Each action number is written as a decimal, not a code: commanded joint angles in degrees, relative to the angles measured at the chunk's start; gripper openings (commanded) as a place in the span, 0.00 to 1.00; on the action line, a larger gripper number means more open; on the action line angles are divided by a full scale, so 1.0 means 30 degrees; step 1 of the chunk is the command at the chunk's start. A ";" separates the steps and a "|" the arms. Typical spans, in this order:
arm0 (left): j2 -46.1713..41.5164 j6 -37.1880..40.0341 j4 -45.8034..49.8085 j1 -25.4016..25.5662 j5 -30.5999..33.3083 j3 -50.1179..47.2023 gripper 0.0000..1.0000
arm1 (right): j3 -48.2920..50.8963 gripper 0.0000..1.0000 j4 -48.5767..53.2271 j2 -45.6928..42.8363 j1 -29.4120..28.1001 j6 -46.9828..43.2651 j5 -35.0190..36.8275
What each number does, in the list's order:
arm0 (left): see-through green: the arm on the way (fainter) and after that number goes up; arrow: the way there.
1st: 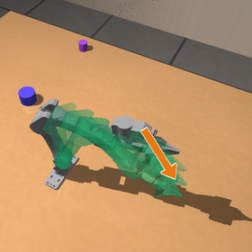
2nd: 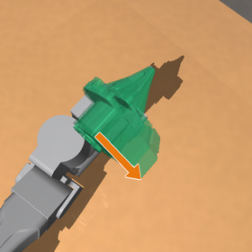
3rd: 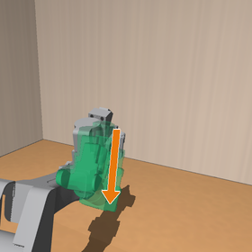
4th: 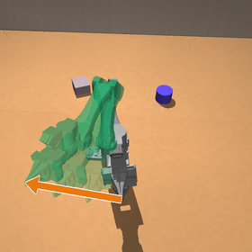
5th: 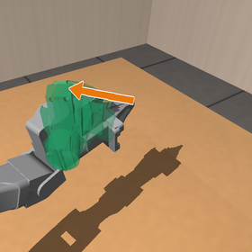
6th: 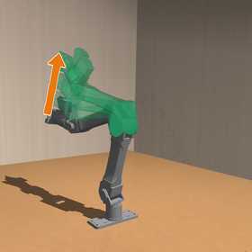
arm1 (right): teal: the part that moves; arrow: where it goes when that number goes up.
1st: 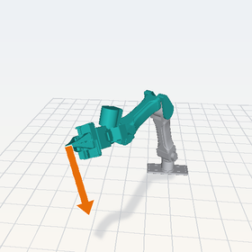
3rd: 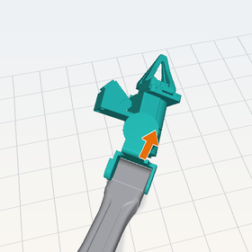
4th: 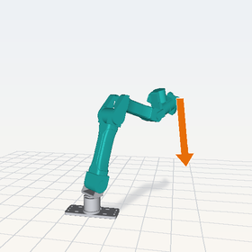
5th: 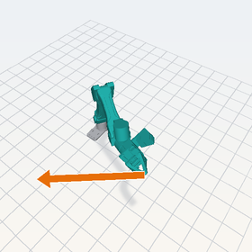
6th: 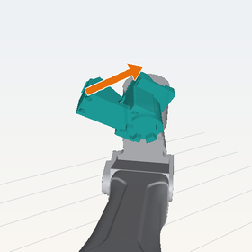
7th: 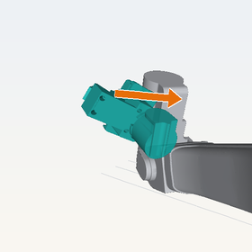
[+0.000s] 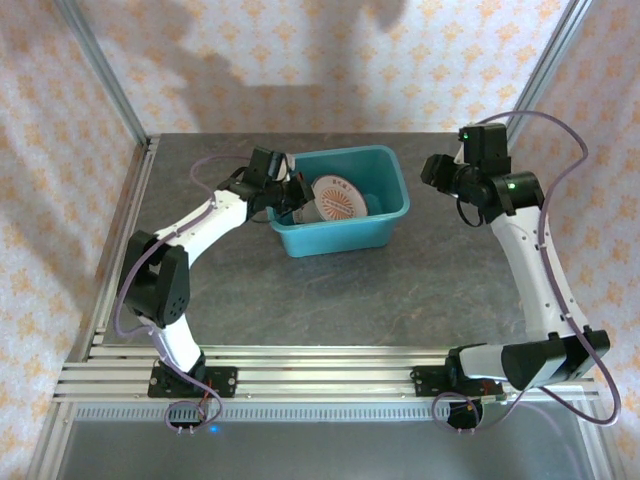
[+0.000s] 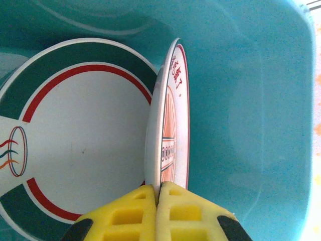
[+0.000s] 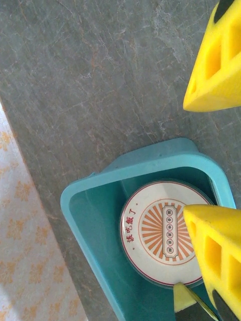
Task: Place the plates into the plastic bin on the countertop
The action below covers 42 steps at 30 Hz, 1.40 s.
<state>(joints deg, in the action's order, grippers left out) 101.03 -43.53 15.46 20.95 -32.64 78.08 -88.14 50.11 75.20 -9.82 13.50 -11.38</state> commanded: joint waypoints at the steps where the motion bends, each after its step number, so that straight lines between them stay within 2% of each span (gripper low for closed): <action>1: 0.0336 0.1416 0.2022 -0.0275 0.0361 0.0456 0.06 | 0.1126 0.53 -0.0691 -0.0546 -0.0094 0.0104 0.1084; 3: 0.0407 0.1736 0.2668 -0.0274 0.0787 0.0562 0.08 | 0.1893 0.53 -0.1032 -0.0791 -0.0079 0.0058 0.1305; 10: 0.0381 0.2743 0.5030 0.0154 0.2823 0.1577 0.47 | 0.3983 0.56 -0.1921 -0.1116 -0.0030 0.0098 0.1564; 13: 0.0144 0.3149 0.5422 0.0423 0.3530 0.2097 0.54 | 0.4699 0.57 -0.2424 -0.1346 0.0046 -0.0058 0.1792; 15: -0.0106 0.3858 0.5739 0.0821 0.4297 0.2753 0.58 | 0.5360 0.63 -0.2980 -0.1631 0.0084 -0.0198 0.2300; 17: -0.0757 0.5260 0.6096 0.1542 0.6096 0.3563 0.63 | 0.6426 0.74 -0.3884 -0.2052 0.0185 -0.0290 0.3337; 18: -0.1388 0.5938 0.6127 0.1944 0.7428 0.3784 0.69 | 0.7181 0.82 -0.4519 -0.2316 0.0199 -0.0453 0.4246; 20: -0.3289 0.6914 0.5120 0.2504 1.0655 0.3011 0.97 | 0.9458 1.00 -0.7001 -0.3073 0.0229 -0.0969 0.6368; 22: -0.6278 0.7532 0.3102 0.2627 1.4300 0.0614 0.99 | 1.2261 1.00 -1.0421 -0.3607 0.0456 -0.1458 0.8138; 25: -1.0921 0.8938 0.0718 0.2157 1.9591 -0.3945 0.99 | 1.6011 1.00 -1.5960 -0.3118 0.0492 -0.3153 0.8806; 28: -1.4608 1.0227 0.1344 0.0807 2.3241 -0.7918 0.99 | 1.7773 0.99 -1.8168 -0.2720 0.0437 -0.3736 0.8959; 30: -1.6860 1.2233 -0.0834 0.0334 2.5078 -1.1736 0.99 | 1.9866 1.00 -2.1774 -0.2178 0.0541 -0.4790 0.9742; 31: -1.8061 1.3697 -0.3212 -0.0041 2.4941 -1.4150 0.99 | 2.1024 1.00 -2.4303 -0.1612 0.0808 -0.5132 0.9339; 33: -1.9196 1.4800 -0.7931 -0.1087 2.3942 -1.8041 0.99 | 2.2210 1.00 -2.8159 -0.0406 0.1193 -0.5635 0.8231; 34: -1.9094 1.5067 -1.0433 -0.1728 2.3431 -1.9664 0.99 | 2.1901 0.99 -2.8392 -0.0203 0.1307 -0.5686 0.7598; 35: -1.8583 1.5047 -1.2407 -0.2252 2.3244 -2.0699 0.99 | 2.2202 0.99 -3.0299 0.0572 0.1433 -0.5839 0.6980; 37: -1.6567 1.4523 -1.4690 -0.3530 2.2426 -2.1738 0.99 | 2.2197 0.99 -3.2235 0.2701 0.1428 -0.6324 0.6451; 38: -1.5328 1.4786 -1.5755 -0.3896 2.1952 -2.2018 1.00 | 2.2359 0.99 -3.3506 0.3783 0.1428 -0.6225 0.6944; 39: -1.3672 1.5235 -1.8859 -0.4443 2.1344 -2.2629 1.00 | 2.1915 1.00 -3.3272 0.4395 0.1429 -0.5321 0.9182; 40: -1.2351 1.5362 -2.1154 -0.4677 2.1486 -2.2876 1.00 | 2.1763 1.00 -3.2589 0.4212 0.1615 -0.4766 0.9573; 41: -1.0931 1.5251 -2.2617 -0.5167 2.0612 -2.2664 1.00 | 2.1677 0.99 -3.1947 0.3931 0.1739 -0.4567 0.9331; 42: -0.9970 1.4989 -2.2840 -0.5534 1.9297 -2.2000 1.00 | 2.1884 0.99 -3.2837 0.4153 0.1682 -0.4769 0.9414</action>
<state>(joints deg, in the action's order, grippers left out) 66.19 -0.16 -29.82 6.63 30.81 9.58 -21.74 -38.92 87.77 -5.34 -2.07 12.45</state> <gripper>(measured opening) 0.991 0.994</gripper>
